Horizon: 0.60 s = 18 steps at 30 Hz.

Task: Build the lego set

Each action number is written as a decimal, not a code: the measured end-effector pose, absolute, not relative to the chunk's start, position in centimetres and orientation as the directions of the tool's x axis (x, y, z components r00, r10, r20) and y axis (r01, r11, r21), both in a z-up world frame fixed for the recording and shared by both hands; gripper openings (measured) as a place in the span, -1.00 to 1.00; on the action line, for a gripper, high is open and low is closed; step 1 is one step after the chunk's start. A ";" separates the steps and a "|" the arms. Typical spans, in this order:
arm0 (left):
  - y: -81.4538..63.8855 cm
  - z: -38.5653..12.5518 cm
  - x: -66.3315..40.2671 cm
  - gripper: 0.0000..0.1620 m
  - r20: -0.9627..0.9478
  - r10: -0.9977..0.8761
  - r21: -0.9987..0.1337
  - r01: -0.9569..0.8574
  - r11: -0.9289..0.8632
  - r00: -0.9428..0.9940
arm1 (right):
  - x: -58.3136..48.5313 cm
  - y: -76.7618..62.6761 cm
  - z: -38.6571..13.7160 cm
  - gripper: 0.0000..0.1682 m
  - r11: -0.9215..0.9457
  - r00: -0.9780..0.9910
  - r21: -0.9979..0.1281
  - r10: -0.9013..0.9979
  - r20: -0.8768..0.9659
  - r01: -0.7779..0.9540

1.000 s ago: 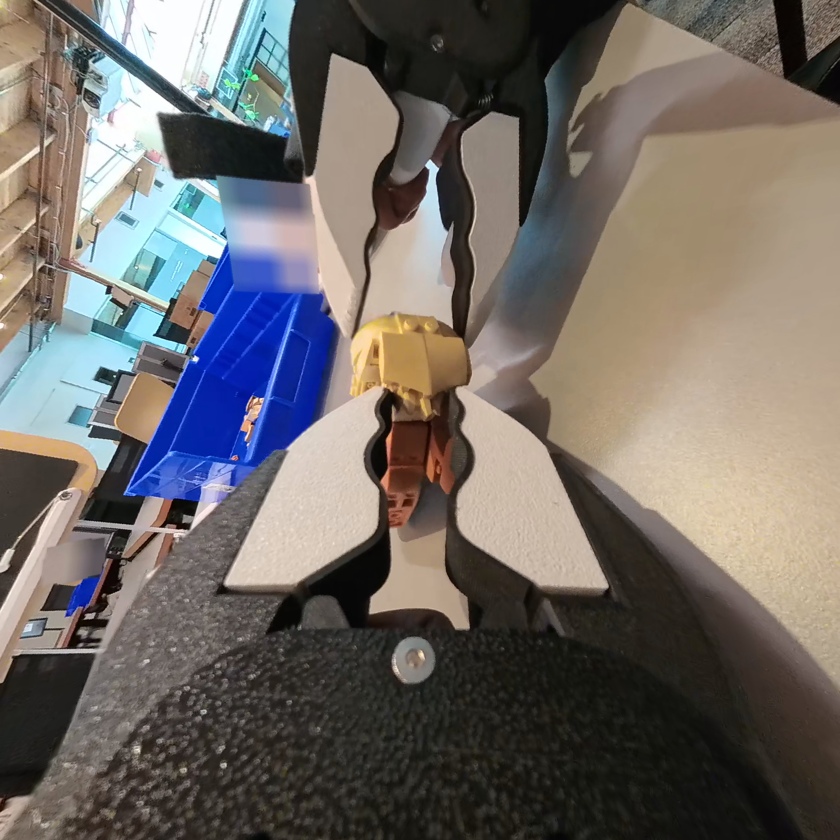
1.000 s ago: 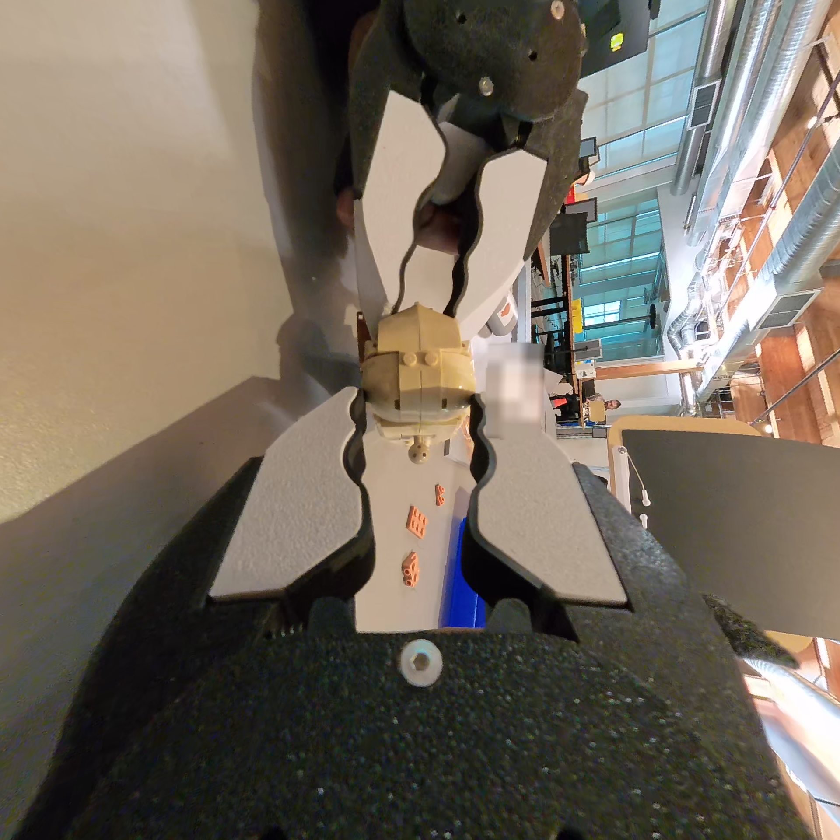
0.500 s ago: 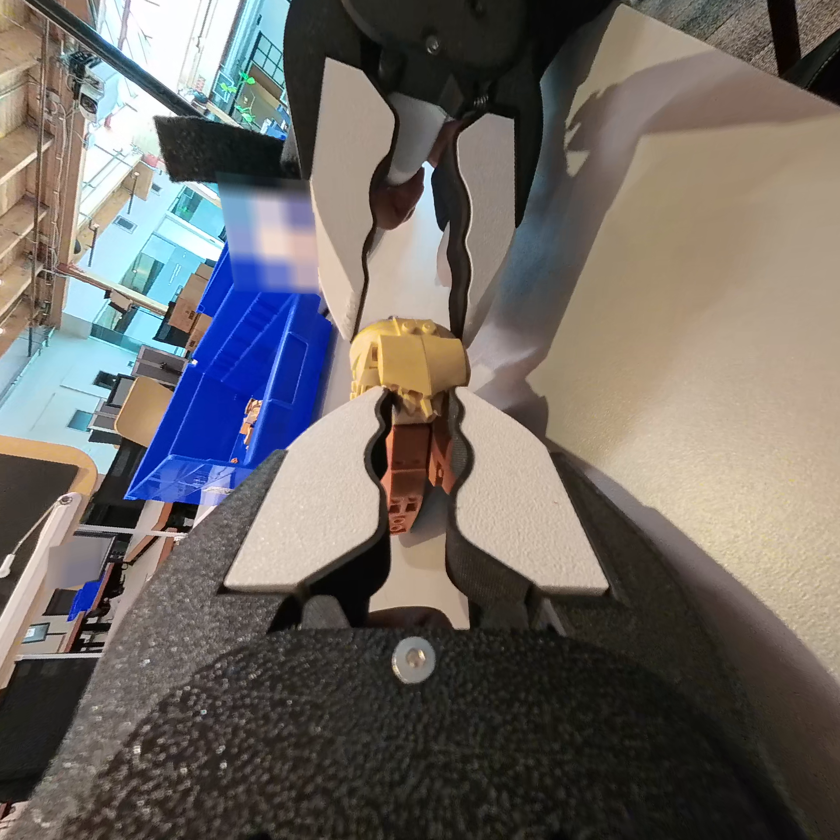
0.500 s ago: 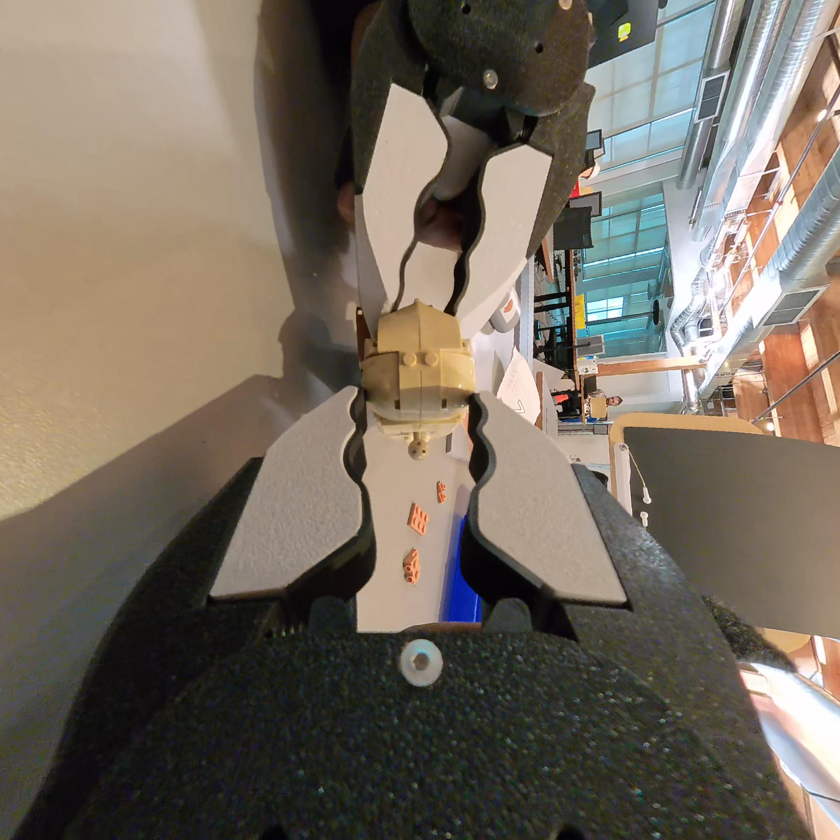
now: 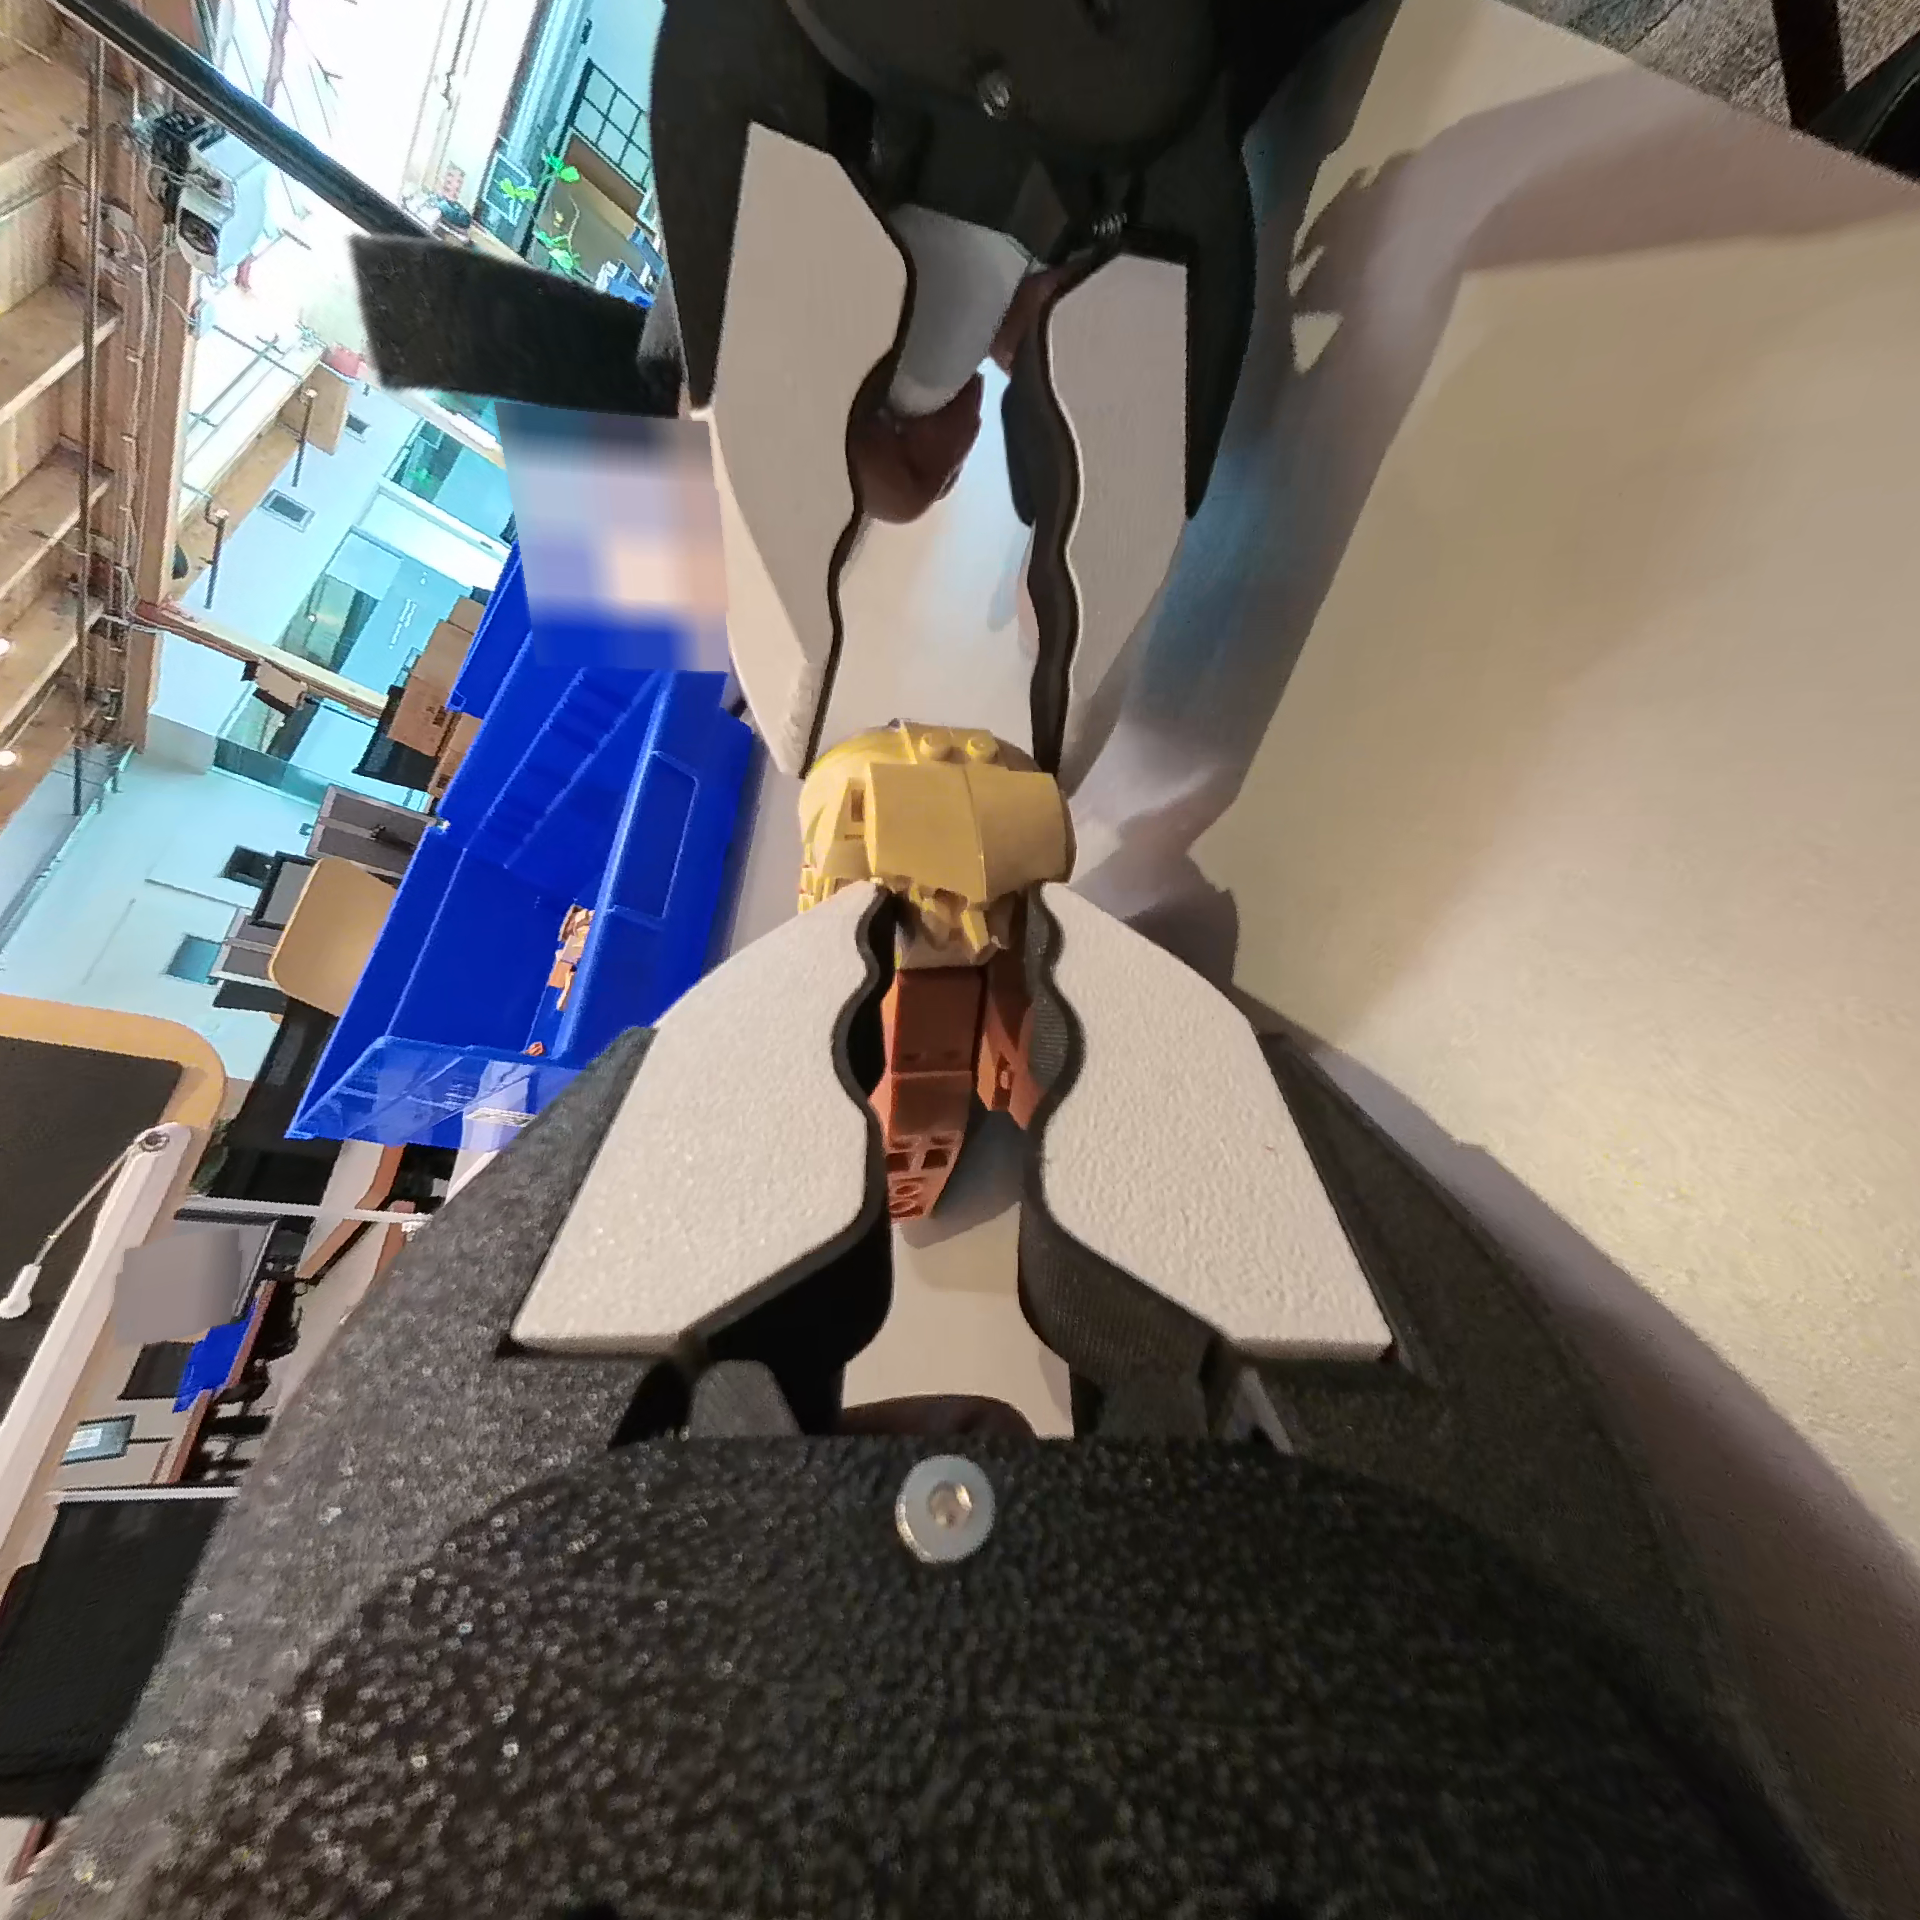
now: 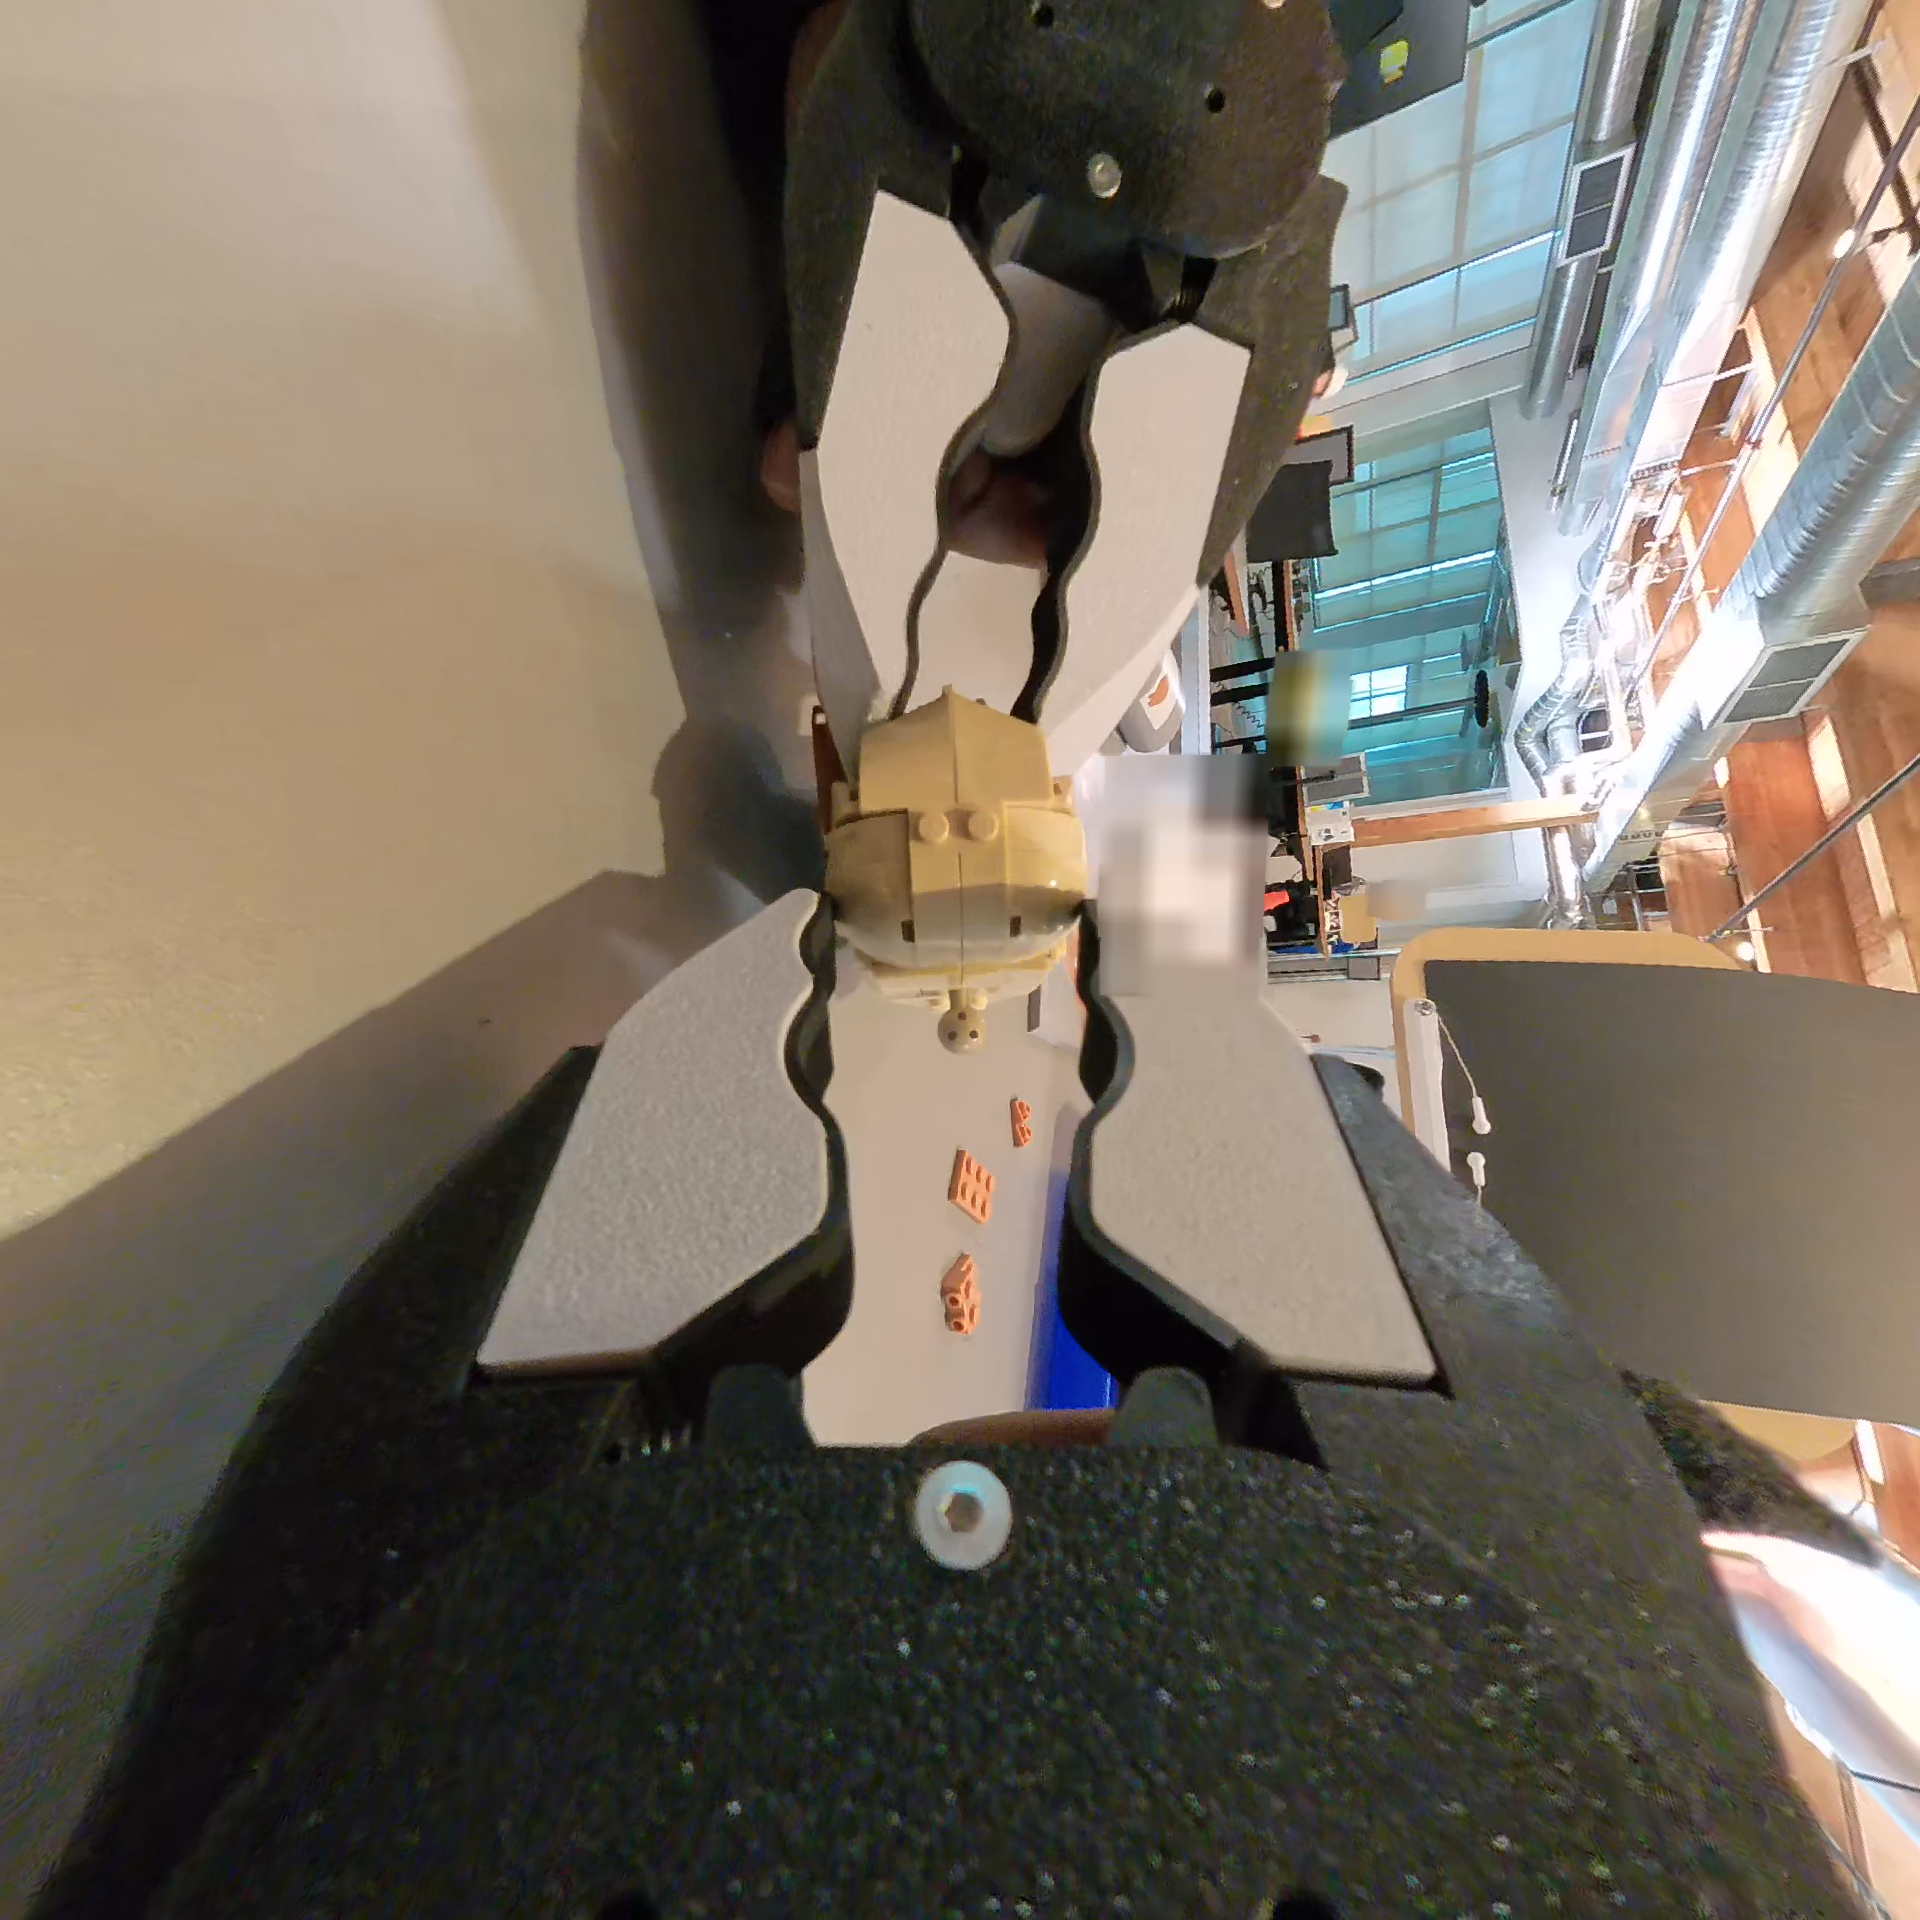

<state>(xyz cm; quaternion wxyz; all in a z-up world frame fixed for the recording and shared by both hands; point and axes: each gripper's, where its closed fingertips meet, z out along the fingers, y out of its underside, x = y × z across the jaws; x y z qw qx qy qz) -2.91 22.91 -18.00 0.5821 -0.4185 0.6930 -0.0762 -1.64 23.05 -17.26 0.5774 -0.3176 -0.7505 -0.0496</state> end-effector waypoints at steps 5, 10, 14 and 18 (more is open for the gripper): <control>22.9 -18.2 -3.0 -0.71 -0.739 -0.673 -0.594 -0.496 0.634 0.025 | -1.8 23.0 -17.5 -0.45 0.799 -0.124 -0.280 0.401 0.908 0.532; 23.0 -18.3 -3.0 -0.71 -0.742 -0.670 -0.589 -0.501 0.635 0.023 | -1.8 23.1 -17.5 -0.45 0.804 -0.135 -0.265 0.390 0.911 0.533; 23.0 -18.3 -3.0 -0.71 -0.742 -0.670 -0.588 -0.502 0.634 0.022 | -1.8 23.1 -17.5 -0.46 0.804 -0.141 -0.258 0.386 0.912 0.535; 23.1 -18.4 -3.1 -0.71 -0.741 -0.671 -0.587 -0.505 0.633 0.021 | -1.8 23.2 -17.5 -0.47 0.799 -0.144 -0.248 0.382 0.913 0.548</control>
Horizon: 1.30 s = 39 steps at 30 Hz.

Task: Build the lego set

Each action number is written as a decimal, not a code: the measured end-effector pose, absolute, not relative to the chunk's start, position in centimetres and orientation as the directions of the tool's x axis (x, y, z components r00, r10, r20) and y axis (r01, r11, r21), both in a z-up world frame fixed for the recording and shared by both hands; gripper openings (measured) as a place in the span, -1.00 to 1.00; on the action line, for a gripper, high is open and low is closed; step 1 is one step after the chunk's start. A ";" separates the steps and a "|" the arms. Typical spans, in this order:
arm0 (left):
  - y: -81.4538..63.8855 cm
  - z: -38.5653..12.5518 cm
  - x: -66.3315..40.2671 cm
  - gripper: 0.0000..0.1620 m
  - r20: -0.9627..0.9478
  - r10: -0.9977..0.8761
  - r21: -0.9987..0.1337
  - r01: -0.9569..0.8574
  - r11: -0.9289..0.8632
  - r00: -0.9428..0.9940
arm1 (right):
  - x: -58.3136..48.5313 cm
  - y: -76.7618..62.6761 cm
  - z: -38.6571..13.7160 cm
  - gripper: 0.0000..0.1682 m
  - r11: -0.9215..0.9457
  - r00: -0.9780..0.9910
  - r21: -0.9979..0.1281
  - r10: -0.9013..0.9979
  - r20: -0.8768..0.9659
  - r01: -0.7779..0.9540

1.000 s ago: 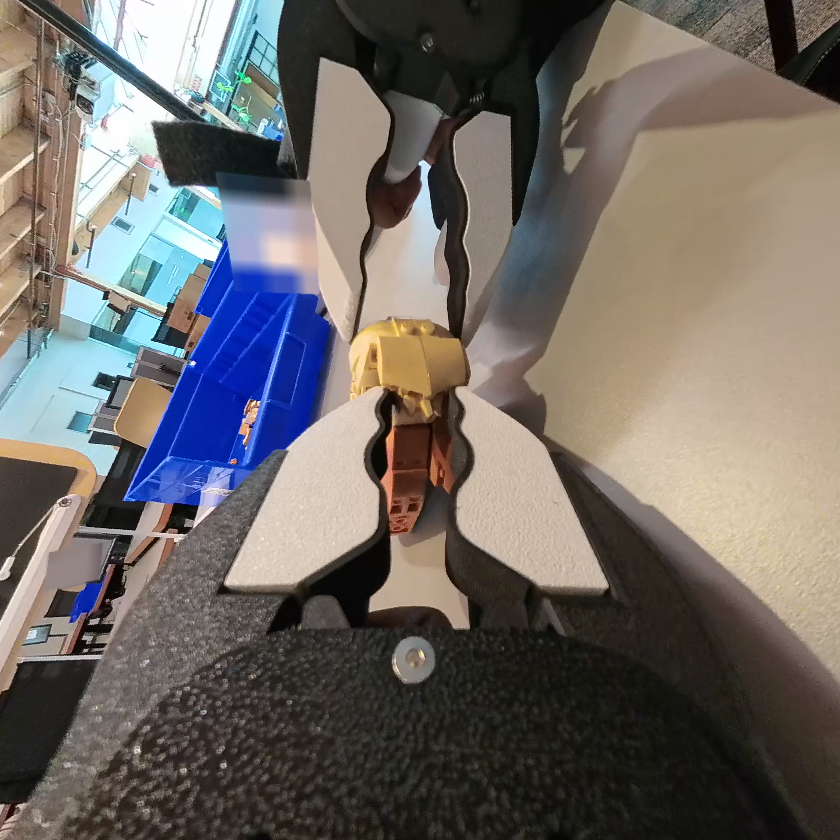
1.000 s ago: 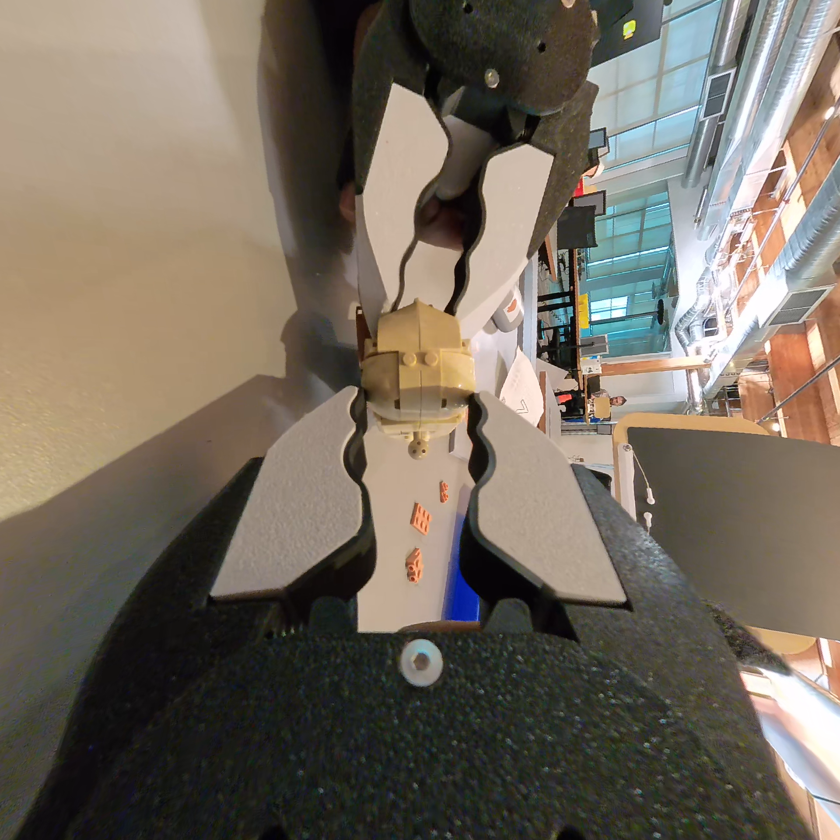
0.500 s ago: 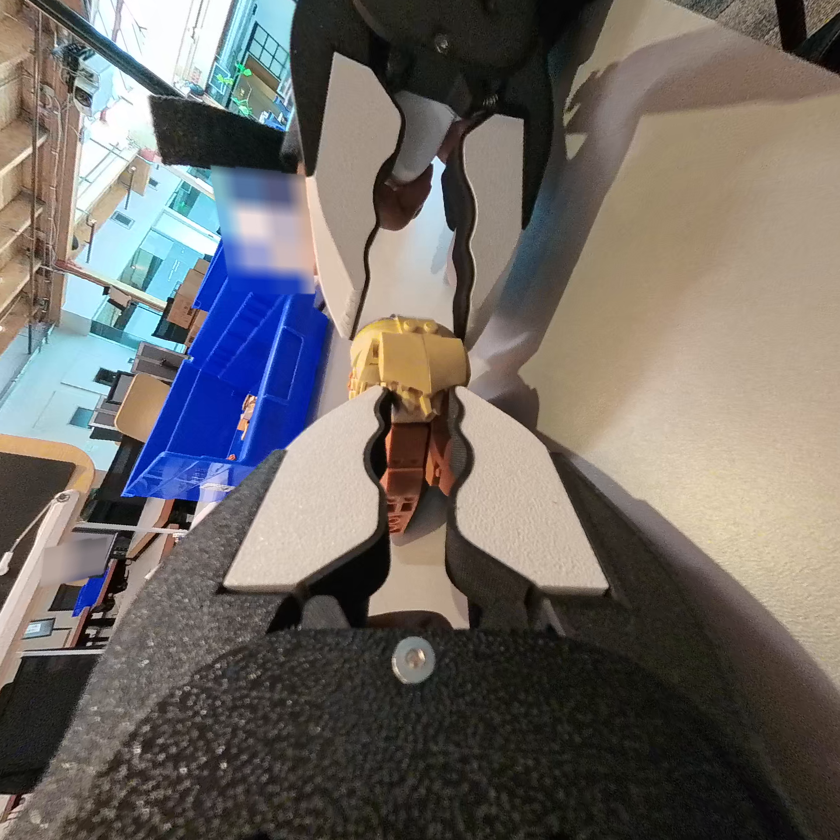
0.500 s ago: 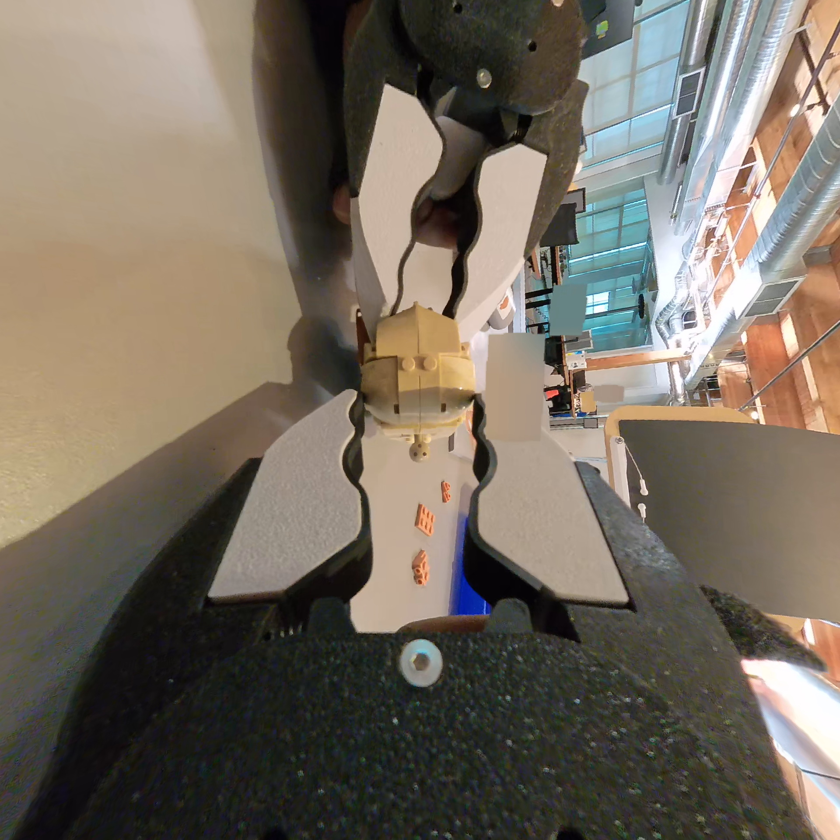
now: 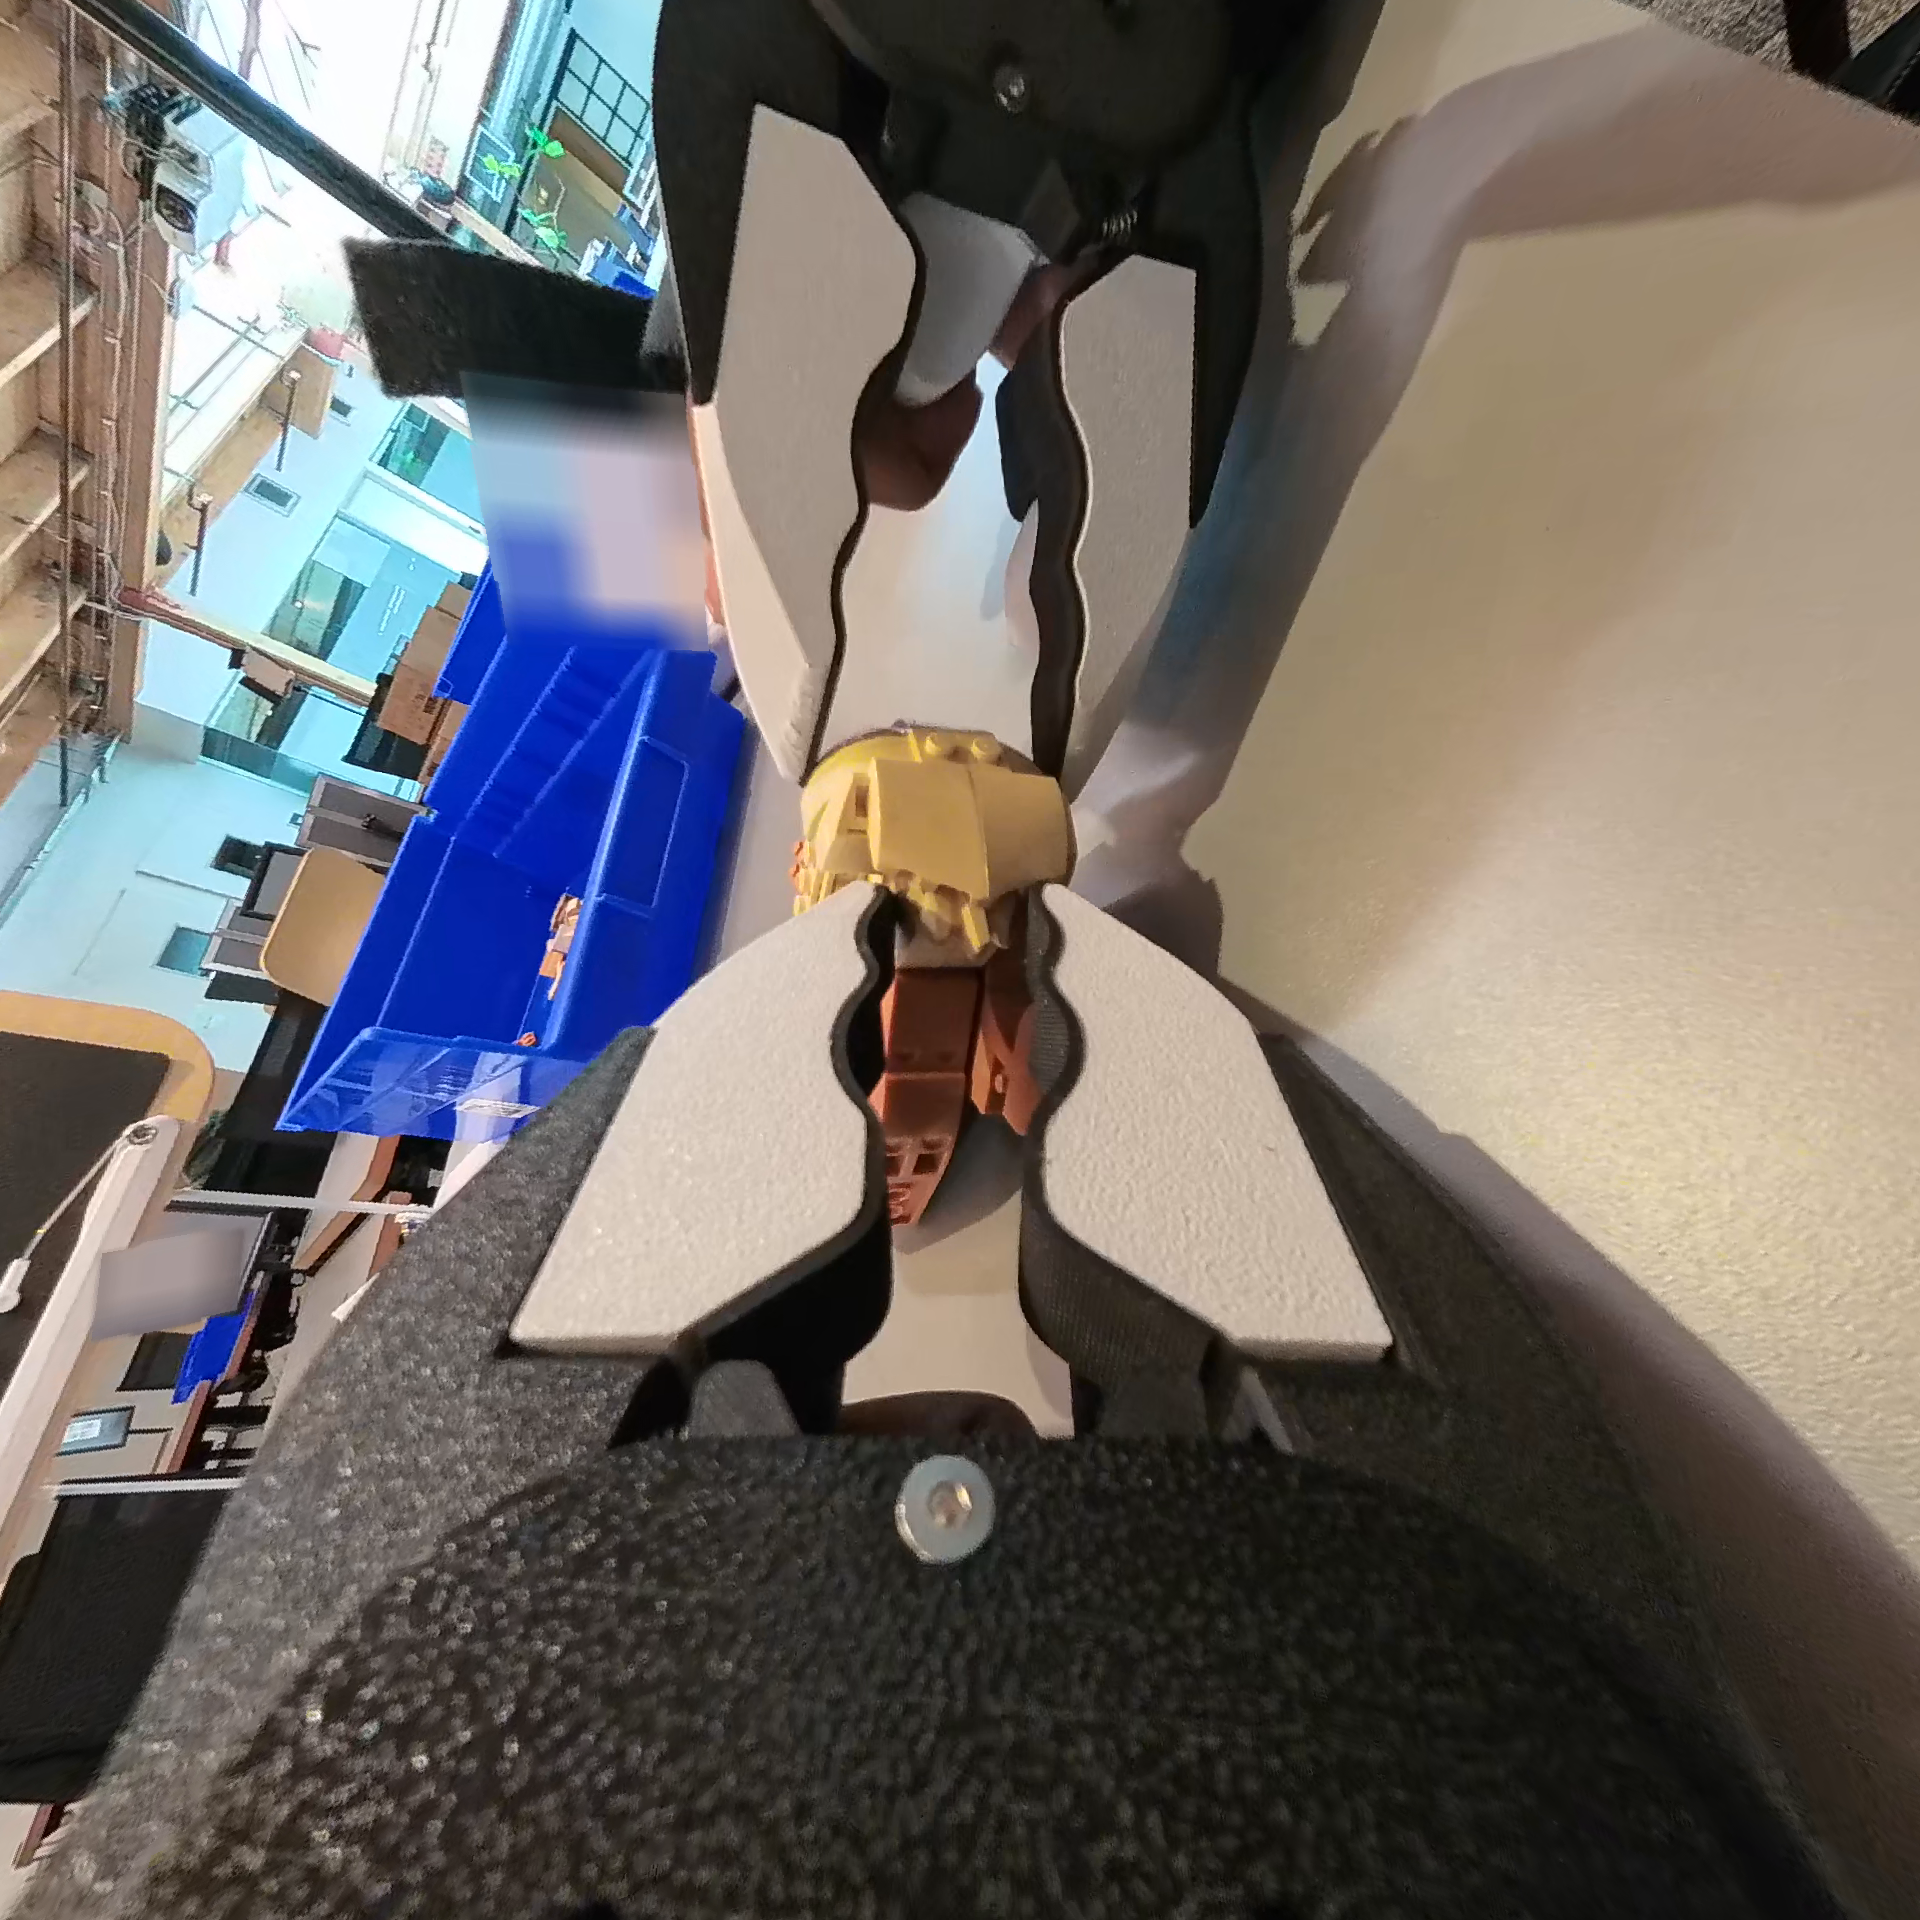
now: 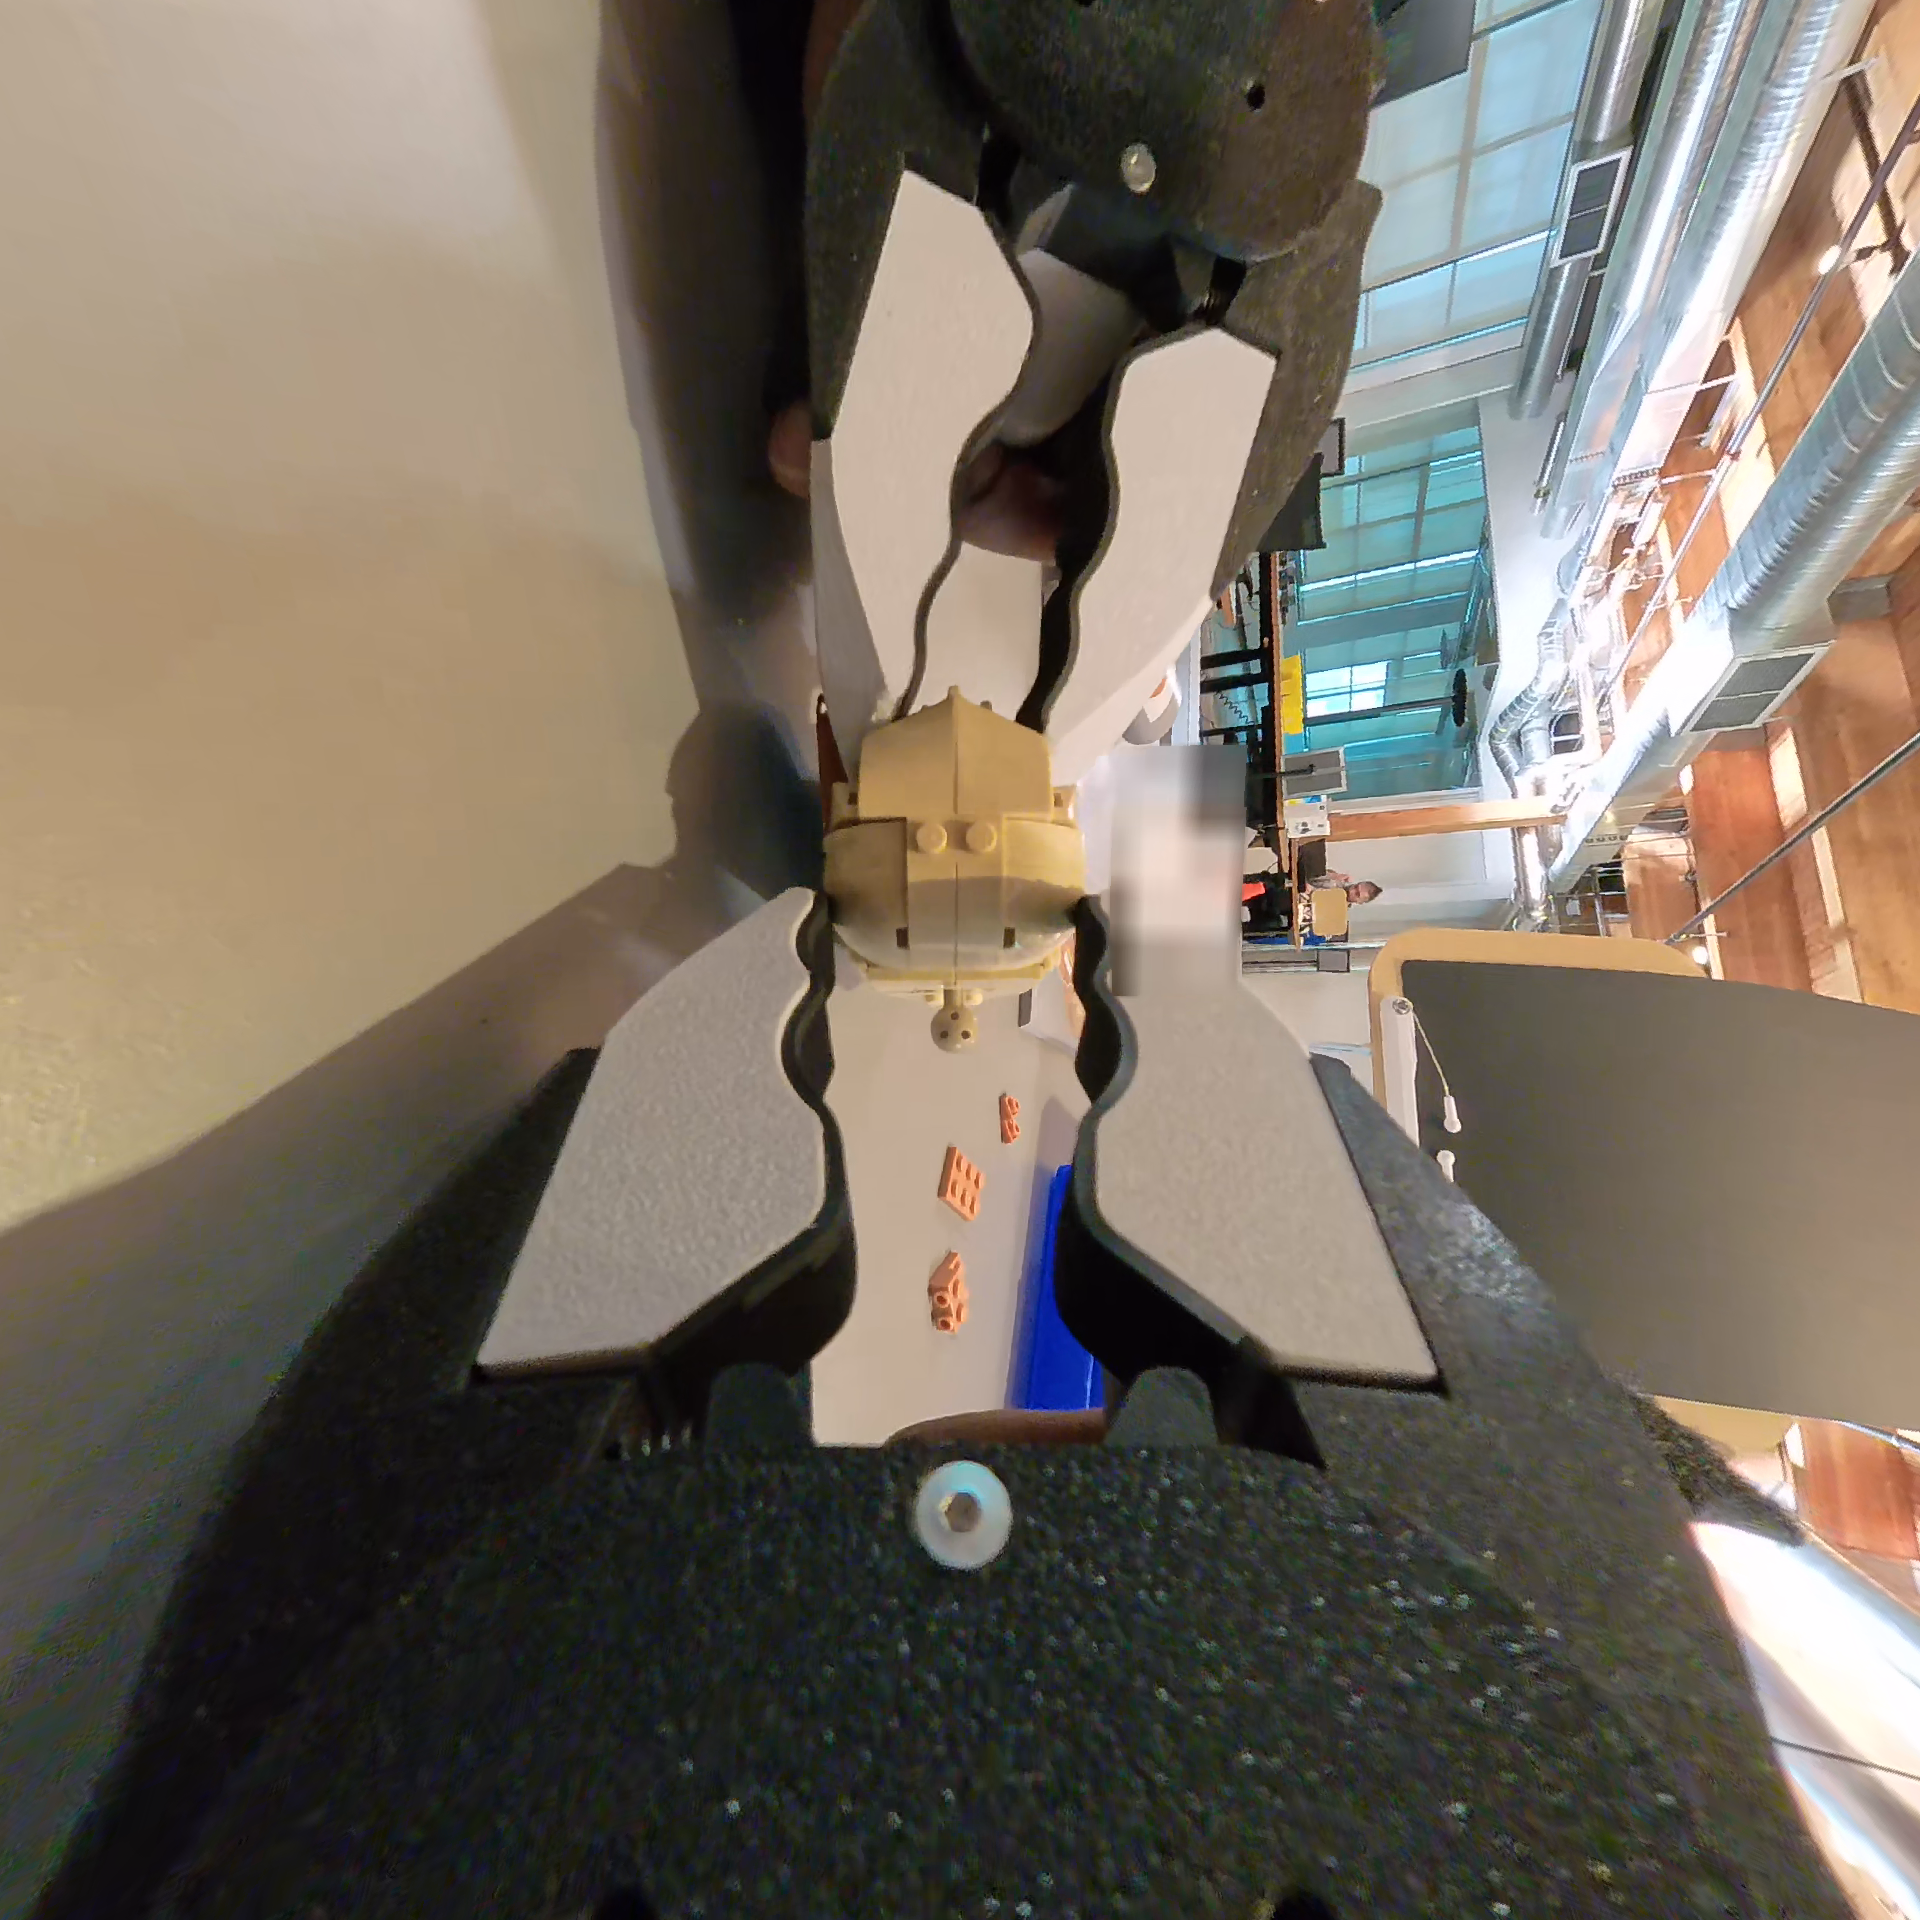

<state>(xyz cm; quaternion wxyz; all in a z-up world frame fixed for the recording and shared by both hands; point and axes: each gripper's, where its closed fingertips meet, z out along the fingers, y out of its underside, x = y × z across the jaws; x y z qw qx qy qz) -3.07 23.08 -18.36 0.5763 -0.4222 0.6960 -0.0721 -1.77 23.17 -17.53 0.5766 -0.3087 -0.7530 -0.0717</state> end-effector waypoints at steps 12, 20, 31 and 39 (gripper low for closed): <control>23.9 -18.8 -3.3 -0.70 -0.752 -0.658 -0.572 -0.538 0.619 0.042 | -1.7 23.7 -18.0 -0.47 0.741 -0.085 -0.351 0.479 0.874 0.572; 23.9 -19.4 -3.2 -0.54 -0.778 -0.629 -0.507 -0.610 0.609 0.018 | 1.1 23.8 -18.8 -0.27 0.632 -0.065 -0.431 0.607 0.792 0.644; 22.7 -18.1 -4.3 -0.42 -0.705 -0.698 -0.596 -0.639 0.487 0.126 | 3.3 23.9 -19.1 -0.44 0.449 0.039 -0.595 0.777 0.629 0.667; 21.7 -18.4 -4.4 -0.48 -0.609 -0.774 -0.637 -0.690 0.344 0.177 | 2.5 23.2 -19.2 -0.51 0.275 0.083 -0.711 0.902 0.424 0.647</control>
